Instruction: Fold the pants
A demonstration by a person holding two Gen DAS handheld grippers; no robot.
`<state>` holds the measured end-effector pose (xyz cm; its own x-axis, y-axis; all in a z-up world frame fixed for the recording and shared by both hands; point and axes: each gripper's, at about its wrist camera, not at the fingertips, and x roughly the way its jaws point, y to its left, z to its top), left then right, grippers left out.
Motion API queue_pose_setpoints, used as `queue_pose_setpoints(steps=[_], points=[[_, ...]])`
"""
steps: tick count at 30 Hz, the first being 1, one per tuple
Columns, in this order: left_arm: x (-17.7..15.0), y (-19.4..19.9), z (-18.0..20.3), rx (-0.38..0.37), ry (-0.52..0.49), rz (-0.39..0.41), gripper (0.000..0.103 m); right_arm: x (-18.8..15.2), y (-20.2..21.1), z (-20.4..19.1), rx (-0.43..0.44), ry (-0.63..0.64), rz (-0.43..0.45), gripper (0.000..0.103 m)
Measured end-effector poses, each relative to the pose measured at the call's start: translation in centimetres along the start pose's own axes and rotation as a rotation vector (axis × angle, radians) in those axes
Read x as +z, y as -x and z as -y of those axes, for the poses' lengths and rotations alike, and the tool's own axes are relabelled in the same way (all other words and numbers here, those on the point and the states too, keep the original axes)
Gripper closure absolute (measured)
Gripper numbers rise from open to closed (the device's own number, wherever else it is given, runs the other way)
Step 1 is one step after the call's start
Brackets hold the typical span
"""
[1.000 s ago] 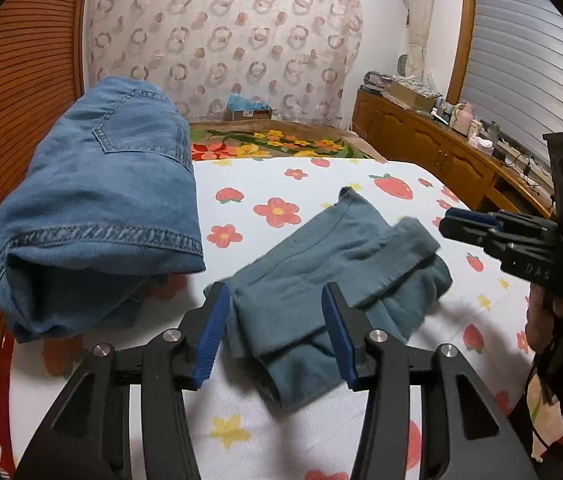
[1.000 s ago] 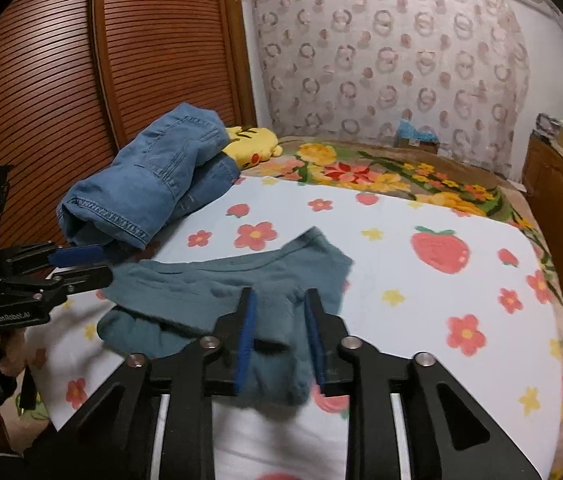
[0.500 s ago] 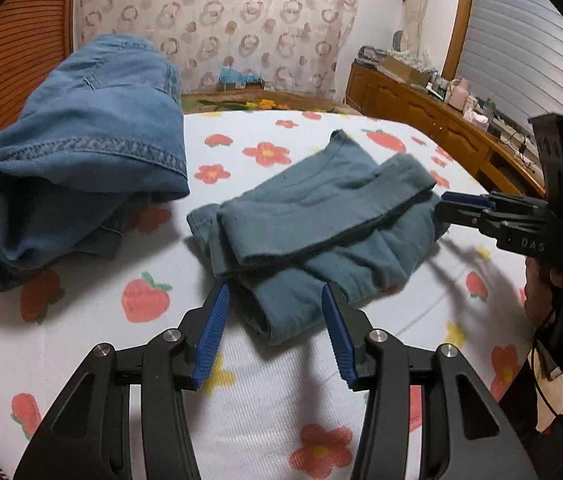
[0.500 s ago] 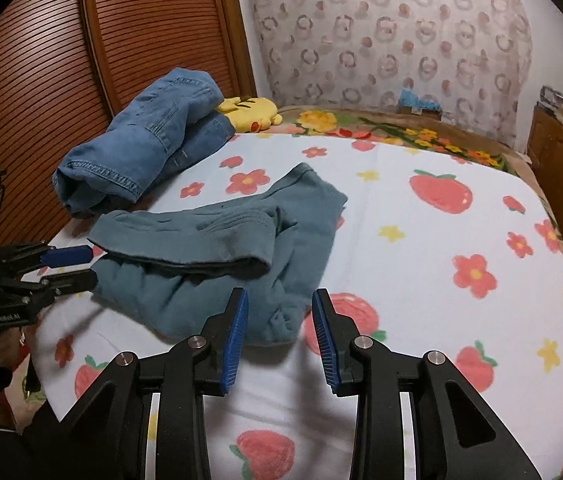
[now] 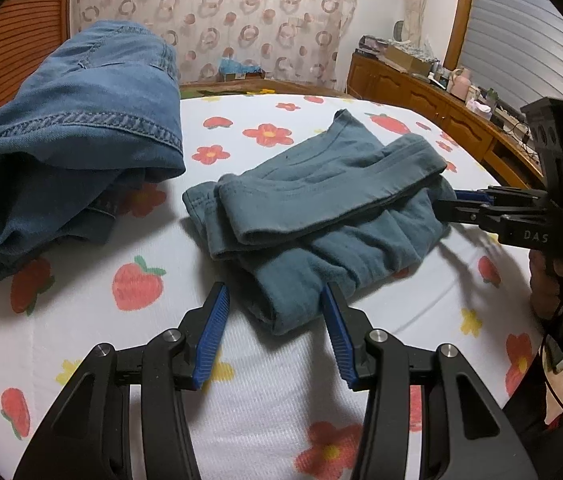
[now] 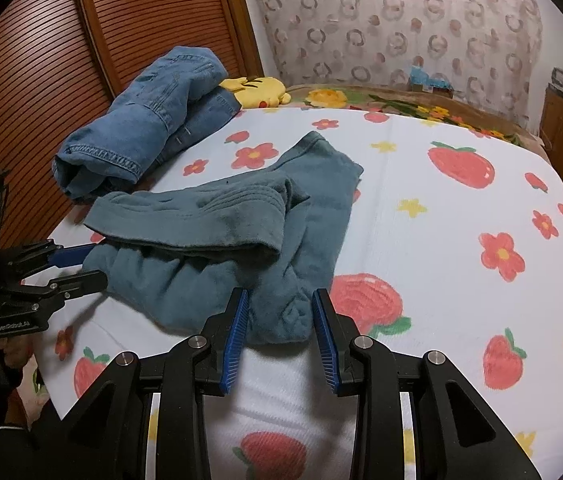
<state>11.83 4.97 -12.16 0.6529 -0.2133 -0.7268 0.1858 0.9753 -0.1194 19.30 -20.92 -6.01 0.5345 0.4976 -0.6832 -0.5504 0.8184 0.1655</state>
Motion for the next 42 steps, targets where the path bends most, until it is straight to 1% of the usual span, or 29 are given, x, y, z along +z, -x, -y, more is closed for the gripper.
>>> queue_pose_setpoints(steps=[2,3,4,5,7,8,10,11,13,16,19,25,29,35,39,42], points=[[-0.1,-0.1,0.0,-0.015,-0.001,0.001,0.054,0.0,0.0,-0.1,-0.006,0.010,-0.004,0.080],[-0.1,-0.1,0.1,-0.019,-0.008,0.003,0.060,0.0,-0.1,-0.2,-0.018,0.014,-0.003,0.081],[-0.1,-0.1,0.2,-0.021,-0.015,0.004,0.069,-0.1,-0.1,-0.3,-0.019,0.019,-0.003,0.085],[-0.1,-0.1,0.3,-0.024,-0.023,0.005,0.071,-0.1,-0.1,-0.4,-0.018,0.027,-0.003,0.087],[-0.2,0.0,0.4,-0.027,-0.031,0.010,0.083,-0.2,0.0,-0.7,-0.030,0.047,-0.001,0.089],[-0.2,0.0,0.5,-0.030,-0.032,0.011,0.084,-0.2,0.1,-0.9,-0.036,0.055,0.002,0.090],[0.0,0.1,0.5,-0.027,-0.035,0.018,0.090,-0.3,0.4,-1.0,-0.041,0.064,0.009,0.091],[0.1,0.2,0.6,-0.026,-0.037,0.024,0.091,-0.4,0.7,-1.1,-0.043,0.065,0.016,0.092],[0.3,0.5,0.7,-0.027,-0.042,0.038,0.093,-0.5,1.4,-1.1,-0.042,0.064,0.029,0.092],[0.6,1.3,1.1,-0.047,-0.046,0.062,0.093,-1.1,2.9,-0.8,-0.044,0.050,0.050,0.092],[0.7,1.7,1.8,-0.059,-0.061,0.072,0.093,-2.2,4.2,-0.4,-0.053,0.037,0.054,0.092],[-0.3,2.3,3.0,-0.109,-0.071,0.061,0.093,-4.3,6.7,-0.2,-0.083,0.027,0.059,0.093],[-0.9,3.3,3.8,-0.127,-0.082,0.067,0.093,-5.3,8.4,-0.8,-0.083,0.007,0.073,0.093],[-1.8,3.2,4.1,-0.128,-0.094,0.048,0.093,-6.9,9.8,-1.3,-0.069,-0.018,0.071,0.093],[-2.7,2.6,4.2,-0.124,-0.089,0.024,0.093,-7.7,9.8,-0.7,-0.056,-0.041,0.050,0.093],[-3.0,2.6,4.4,-0.130,-0.088,0.015,0.093,-7.6,9.6,-0.6,-0.057,-0.042,0.042,0.093]])
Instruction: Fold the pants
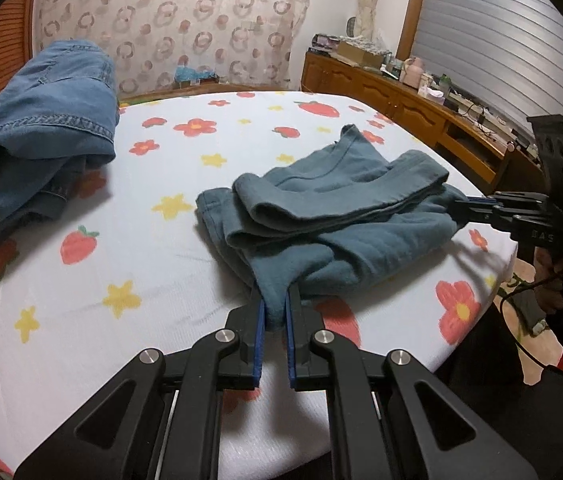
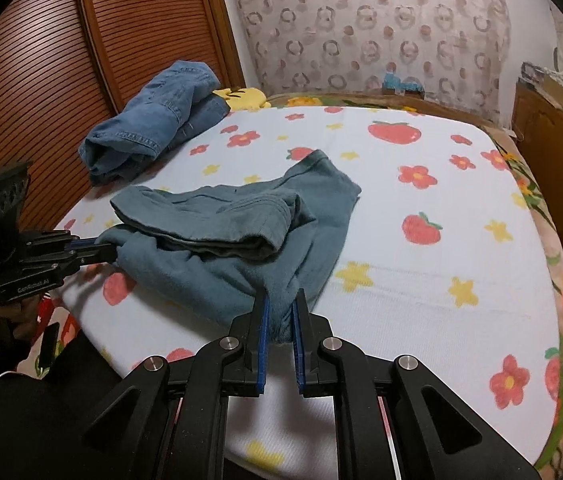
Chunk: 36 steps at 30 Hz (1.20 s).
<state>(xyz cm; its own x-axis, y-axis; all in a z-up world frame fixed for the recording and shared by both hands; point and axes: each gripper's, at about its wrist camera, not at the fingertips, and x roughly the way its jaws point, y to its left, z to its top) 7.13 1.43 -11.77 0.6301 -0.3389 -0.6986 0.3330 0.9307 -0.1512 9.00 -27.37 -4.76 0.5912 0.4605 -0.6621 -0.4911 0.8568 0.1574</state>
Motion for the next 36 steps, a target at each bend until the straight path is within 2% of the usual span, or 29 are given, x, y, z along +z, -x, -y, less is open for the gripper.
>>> queue_pose_setpoints(steps=[3,7,9,11,14,18,25,36], points=[[0.1,0.5,0.0,-0.003,0.012,0.005,0.090,0.5,0.2,0.0,-0.001,0.003,0.002,0.092],[0.5,1.3,0.1,0.019,-0.003,0.019,0.082,0.8,0.8,-0.4,-0.016,0.024,0.026,0.087],[0.7,1.4,0.0,0.026,-0.006,0.025,0.080,0.7,0.9,-0.6,-0.032,0.039,0.036,0.083],[0.8,1.6,0.0,0.023,-0.006,0.029,0.078,0.9,1.1,-0.8,-0.042,0.056,0.047,0.076],[1.1,1.2,-0.1,0.026,-0.014,0.019,0.071,1.2,0.6,-0.9,-0.029,0.088,0.034,0.072],[1.4,0.5,-0.4,0.031,-0.022,0.005,0.069,1.5,-1.0,-1.0,-0.031,0.120,-0.018,0.072],[1.9,-1.0,-0.6,0.040,-0.038,-0.021,0.069,3.0,-2.3,-1.6,-0.039,0.188,-0.044,0.072],[4.0,-1.4,-0.5,0.058,-0.080,-0.016,0.069,6.9,-4.6,-0.9,-0.098,0.202,0.026,0.072]])
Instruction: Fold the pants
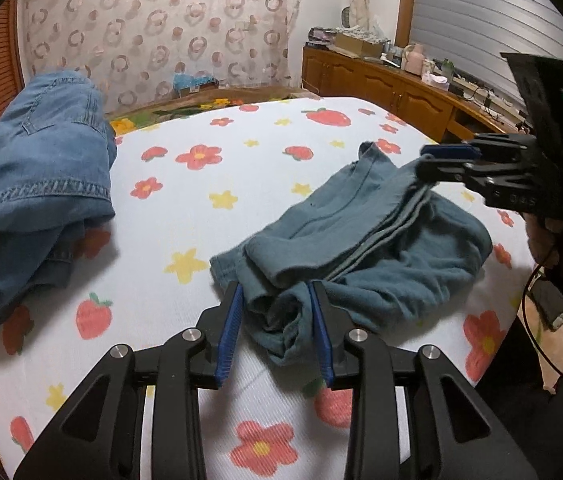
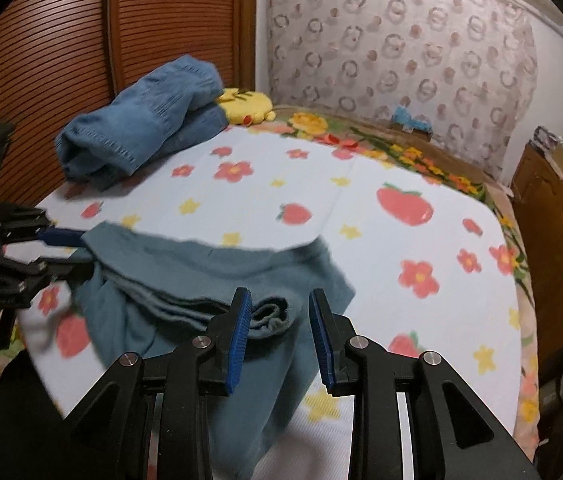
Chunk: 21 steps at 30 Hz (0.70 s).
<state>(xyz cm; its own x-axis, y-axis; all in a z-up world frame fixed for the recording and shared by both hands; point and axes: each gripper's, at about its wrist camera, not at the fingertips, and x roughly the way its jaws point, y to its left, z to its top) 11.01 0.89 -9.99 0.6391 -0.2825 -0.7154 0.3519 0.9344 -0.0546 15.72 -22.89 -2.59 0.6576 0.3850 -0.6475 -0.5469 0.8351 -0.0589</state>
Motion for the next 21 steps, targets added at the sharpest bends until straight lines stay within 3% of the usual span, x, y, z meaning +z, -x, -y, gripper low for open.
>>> queue_pose_setpoints(steps=[6,8,9,12,21], points=[[0.0,1.0,-0.1,-0.003,0.013,0.019,0.069,0.8,-2.0,0.7,-0.034,-0.042,0.007,0.072],[0.0,1.6,-0.2,-0.004,0.015,0.030,0.064,0.9,-2.2,0.9,-0.035,-0.059,0.011,0.072],[0.0,2.0,-0.2,-0.004,0.015,0.040,0.057,1.0,-2.1,1.1,-0.037,-0.066,0.018,0.072],[0.3,2.3,-0.2,-0.008,0.012,0.051,0.056,0.8,-1.4,1.5,-0.045,-0.091,0.041,0.072],[-0.3,0.0,0.0,-0.003,-0.017,-0.019,0.056,-0.8,2.0,1.7,-0.011,-0.121,0.082,0.072]])
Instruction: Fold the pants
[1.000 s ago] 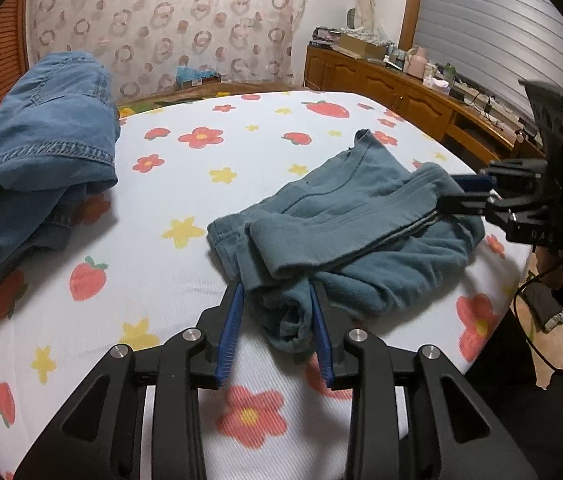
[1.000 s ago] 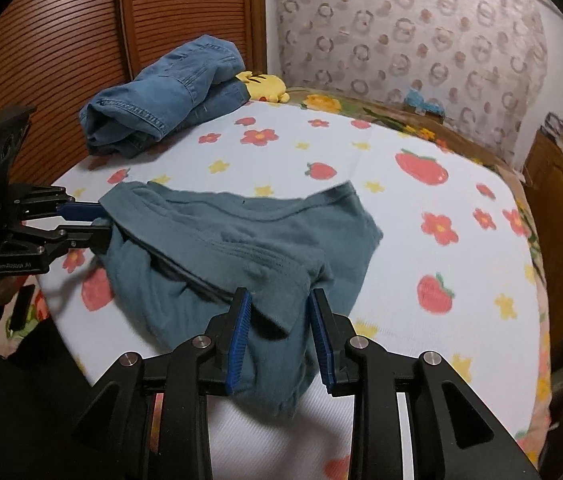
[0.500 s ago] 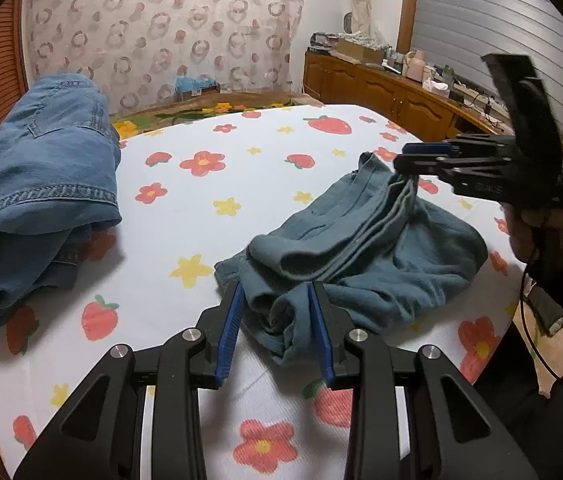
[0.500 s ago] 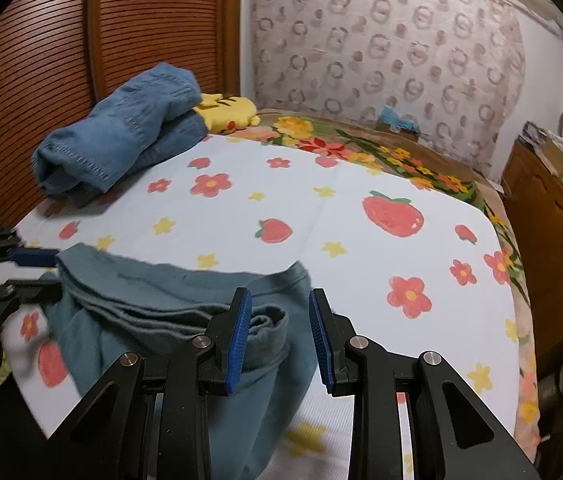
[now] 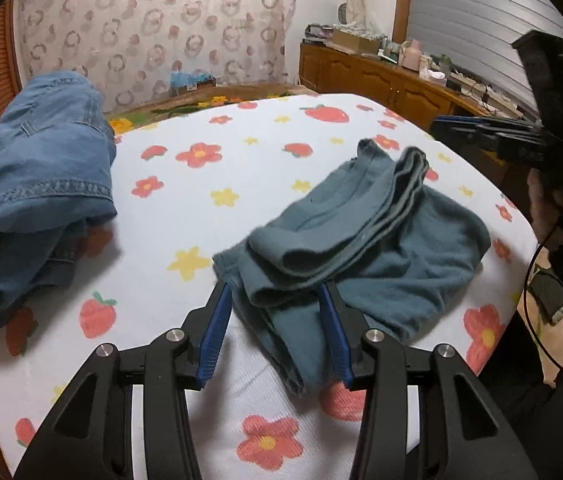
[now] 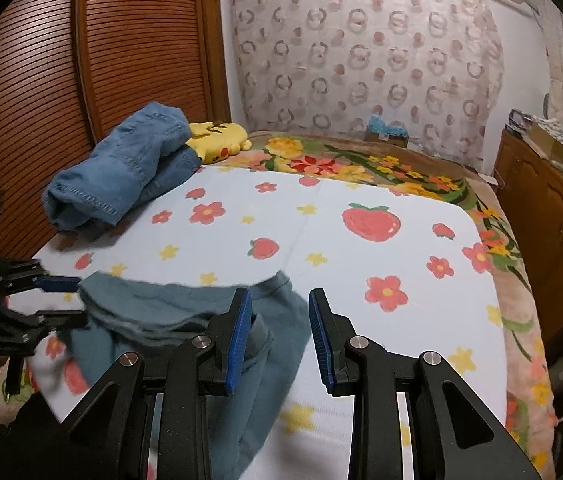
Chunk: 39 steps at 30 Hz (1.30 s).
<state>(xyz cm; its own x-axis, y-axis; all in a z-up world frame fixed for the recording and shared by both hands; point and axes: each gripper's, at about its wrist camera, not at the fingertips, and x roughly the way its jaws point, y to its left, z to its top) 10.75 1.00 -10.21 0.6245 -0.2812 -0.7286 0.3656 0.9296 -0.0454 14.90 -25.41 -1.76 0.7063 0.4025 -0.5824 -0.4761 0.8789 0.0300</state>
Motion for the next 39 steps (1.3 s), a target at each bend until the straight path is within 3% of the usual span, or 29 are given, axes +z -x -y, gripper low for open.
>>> queue_pose_setpoints(steps=[11,14,20,27,39], points=[[1.7,-2.9,-0.5,0.039,-0.006,-0.044,0.056,-2.1,-2.1,-1.6,0.035,0.105,-0.126,0.068],[2.4,-3.3,-0.9,0.038,0.017,-0.037,0.056,-1.3,-3.6,-1.7,0.043,0.116,-0.139,0.067],[2.8,-2.9,-2.2,0.040,0.076,-0.006,0.056,0.5,-6.2,-0.9,-0.025,0.122,-0.133,0.067],[2.2,-2.4,-2.7,0.024,0.101,0.008,0.056,0.3,-7.4,-1.1,-0.019,0.086,-0.137,0.065],[1.6,-3.9,-2.6,0.009,0.107,-0.028,0.053,-0.2,-7.7,0.0,0.005,0.016,-0.145,0.046]])
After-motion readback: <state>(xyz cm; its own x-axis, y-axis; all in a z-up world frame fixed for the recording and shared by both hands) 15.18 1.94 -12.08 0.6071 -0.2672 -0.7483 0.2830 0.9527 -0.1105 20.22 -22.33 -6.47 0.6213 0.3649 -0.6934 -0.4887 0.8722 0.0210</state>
